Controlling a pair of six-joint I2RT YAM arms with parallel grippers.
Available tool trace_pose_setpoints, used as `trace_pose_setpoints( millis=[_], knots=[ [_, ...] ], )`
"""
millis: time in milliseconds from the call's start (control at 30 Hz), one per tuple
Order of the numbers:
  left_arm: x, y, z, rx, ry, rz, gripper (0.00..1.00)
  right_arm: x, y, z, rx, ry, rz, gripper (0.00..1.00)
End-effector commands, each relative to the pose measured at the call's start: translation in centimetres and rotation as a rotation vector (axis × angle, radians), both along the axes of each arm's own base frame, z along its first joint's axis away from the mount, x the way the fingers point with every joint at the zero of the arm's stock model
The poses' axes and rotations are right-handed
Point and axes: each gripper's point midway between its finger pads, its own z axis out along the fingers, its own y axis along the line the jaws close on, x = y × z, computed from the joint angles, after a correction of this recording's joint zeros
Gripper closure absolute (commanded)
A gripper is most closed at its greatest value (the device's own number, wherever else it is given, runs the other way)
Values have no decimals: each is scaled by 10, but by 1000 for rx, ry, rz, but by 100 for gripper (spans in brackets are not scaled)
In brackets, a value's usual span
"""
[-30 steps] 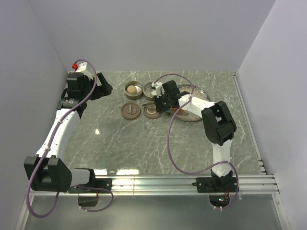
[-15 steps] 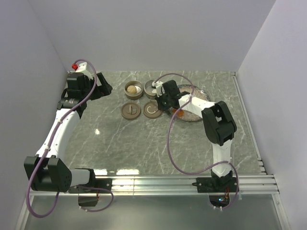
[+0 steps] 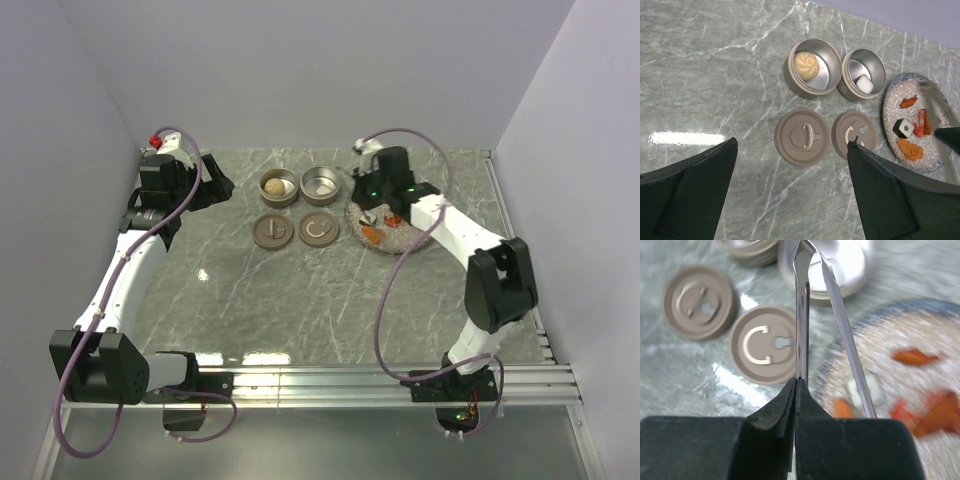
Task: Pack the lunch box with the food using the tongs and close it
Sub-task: Grab the clamp with the right arm, then put down the clamp
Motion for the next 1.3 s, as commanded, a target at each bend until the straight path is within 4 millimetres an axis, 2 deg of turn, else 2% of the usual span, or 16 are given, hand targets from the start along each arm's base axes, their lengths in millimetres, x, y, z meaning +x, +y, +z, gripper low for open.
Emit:
trace_pose_setpoints(
  millis=[0,67,200,333,367,433,467,600,667,700,867,1133,1267],
  knots=[
    [0,-3,17,-2,-73,-19,2,15,-50,33,119,-26,-213,100],
    [0,-4,17,-3,-76,-24,2,22,-86,41,116,-46,-314,100],
    [0,-5,13,-2,-73,-31,2,23,-151,30,57,0,-477,100],
    [0,-5,11,1,-73,-37,2,17,-187,12,41,50,-567,100],
    [-1,-5,8,3,-67,-38,2,17,-202,9,45,62,-605,100],
    [-1,-5,7,5,-68,-37,2,13,-212,-1,40,92,-631,100],
    [0,-5,7,8,-68,-37,2,12,-231,-3,44,98,-676,100],
    [1,-5,4,7,-65,-41,2,5,-257,-19,28,147,-742,100],
    [2,-6,5,7,-65,-41,2,1,-266,-22,32,159,-767,100],
    [2,-5,4,11,-64,-40,2,-3,-274,-28,32,178,-786,100],
    [4,-5,1,12,-58,-42,2,-16,-286,-57,14,278,-814,100],
    [8,-8,-4,7,-46,-53,2,-25,-292,-96,-17,409,-836,100],
    [8,-7,-6,10,-43,-49,2,-27,-292,-102,-26,434,-837,100]
  ],
)
